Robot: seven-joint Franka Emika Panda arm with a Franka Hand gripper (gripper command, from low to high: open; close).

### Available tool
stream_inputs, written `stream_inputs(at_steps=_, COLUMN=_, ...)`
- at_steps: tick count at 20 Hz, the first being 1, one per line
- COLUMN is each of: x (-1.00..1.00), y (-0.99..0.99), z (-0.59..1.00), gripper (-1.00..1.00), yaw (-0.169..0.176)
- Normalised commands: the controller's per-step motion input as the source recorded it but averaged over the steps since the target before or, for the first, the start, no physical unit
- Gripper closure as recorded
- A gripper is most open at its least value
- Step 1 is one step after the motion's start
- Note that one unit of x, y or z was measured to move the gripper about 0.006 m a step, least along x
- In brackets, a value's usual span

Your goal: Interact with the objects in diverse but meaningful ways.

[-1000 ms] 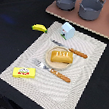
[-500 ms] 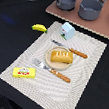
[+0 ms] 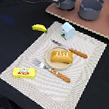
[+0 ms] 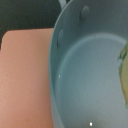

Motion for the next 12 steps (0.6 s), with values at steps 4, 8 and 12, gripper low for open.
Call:
stream_inputs(at_steps=4, x=-0.12, y=0.13, z=-0.37, gripper=-1.00, yaw=0.000)
stream_inputs(at_steps=8, x=-0.04, y=0.10, z=-0.17, gripper=-1.00, yaw=0.000)
stream_inputs(at_steps=12, x=0.00, y=0.08, z=0.06, gripper=-1.00, yaw=0.000)
